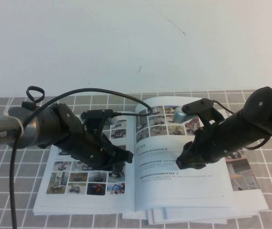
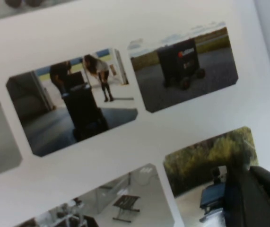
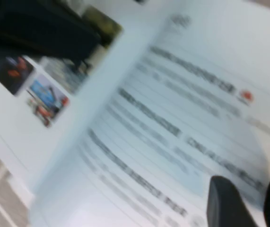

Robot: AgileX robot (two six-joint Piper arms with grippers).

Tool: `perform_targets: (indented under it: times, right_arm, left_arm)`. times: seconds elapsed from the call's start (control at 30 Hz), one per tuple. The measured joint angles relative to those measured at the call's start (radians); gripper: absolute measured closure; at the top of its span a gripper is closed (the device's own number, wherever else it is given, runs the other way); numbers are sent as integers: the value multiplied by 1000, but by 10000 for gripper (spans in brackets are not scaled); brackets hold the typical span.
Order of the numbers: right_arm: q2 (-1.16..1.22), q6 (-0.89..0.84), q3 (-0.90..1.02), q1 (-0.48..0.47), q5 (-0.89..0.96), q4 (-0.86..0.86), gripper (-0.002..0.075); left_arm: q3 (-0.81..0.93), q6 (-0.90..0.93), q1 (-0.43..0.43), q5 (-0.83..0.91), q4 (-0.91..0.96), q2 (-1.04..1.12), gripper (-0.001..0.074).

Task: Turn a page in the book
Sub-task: Open the closed book

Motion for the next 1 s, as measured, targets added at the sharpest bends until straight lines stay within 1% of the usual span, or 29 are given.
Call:
perform_targets:
  times: [0.1,0.2,0.3,0.47,0.6,0.77,1.0]
  right_arm:
    - [17,59,0,0,0,-57,536]
    - [57,77,-2,0,-9,-68,545]
    - [80,92,-11,-2,-7,-67,590]
    - [80,100,-17,-5,-7,-73,689]
    - [46,100,-11,-5,-2,-90,718]
    - [-130,100,-4,-3,34,-146,727]
    - [-445,100,-4,-3,60,-262,727]
  left_arm:
    - [-7,-1,0,-1,2,11,738]
    - [-11,-3,0,-1,0,18,738]
    - [-11,-3,0,-1,0,18,738]
    - [-11,-3,0,-1,0,17,738]
    - [-9,-3,0,3,9,-17,738]
    - [-8,-1,0,39,44,-180,738]
    - [-8,-1,0,173,170,-475,738]
